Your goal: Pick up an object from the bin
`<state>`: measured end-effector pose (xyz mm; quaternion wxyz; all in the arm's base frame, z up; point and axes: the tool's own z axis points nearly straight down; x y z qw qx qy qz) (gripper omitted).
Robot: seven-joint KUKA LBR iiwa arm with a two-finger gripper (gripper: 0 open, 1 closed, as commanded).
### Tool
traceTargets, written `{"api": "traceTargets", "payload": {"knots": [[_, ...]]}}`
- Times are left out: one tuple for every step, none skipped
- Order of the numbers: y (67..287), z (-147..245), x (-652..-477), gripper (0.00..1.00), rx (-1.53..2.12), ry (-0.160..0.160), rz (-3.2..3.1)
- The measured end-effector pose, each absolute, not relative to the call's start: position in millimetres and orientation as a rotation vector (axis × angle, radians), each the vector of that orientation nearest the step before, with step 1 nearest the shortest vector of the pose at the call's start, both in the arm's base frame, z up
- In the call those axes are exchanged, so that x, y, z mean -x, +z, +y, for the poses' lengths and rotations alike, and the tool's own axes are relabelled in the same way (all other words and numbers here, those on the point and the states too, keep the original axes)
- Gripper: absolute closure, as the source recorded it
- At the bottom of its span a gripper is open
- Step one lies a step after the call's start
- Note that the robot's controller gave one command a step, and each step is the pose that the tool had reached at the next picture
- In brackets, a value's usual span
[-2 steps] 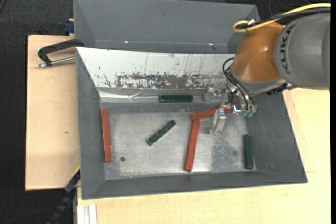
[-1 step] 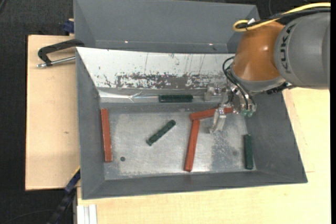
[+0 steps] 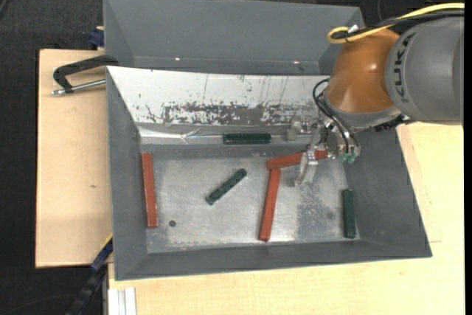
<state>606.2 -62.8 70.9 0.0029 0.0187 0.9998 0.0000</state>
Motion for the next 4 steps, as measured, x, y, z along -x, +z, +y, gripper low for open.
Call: {"api": "traceTargets", "payload": {"knots": [[71.2, -62.7, -606.3, 1.00, -0.058, 0.000, 3.135], [112.4, -62.8, -608.9, 1.00, -0.058, -0.001, 3.130], [162.6, -63.0, -611.6, 1.00, -0.059, -0.001, 3.128], [196.3, -63.1, -613.9, 1.00, -0.059, -0.001, 3.130]]}}
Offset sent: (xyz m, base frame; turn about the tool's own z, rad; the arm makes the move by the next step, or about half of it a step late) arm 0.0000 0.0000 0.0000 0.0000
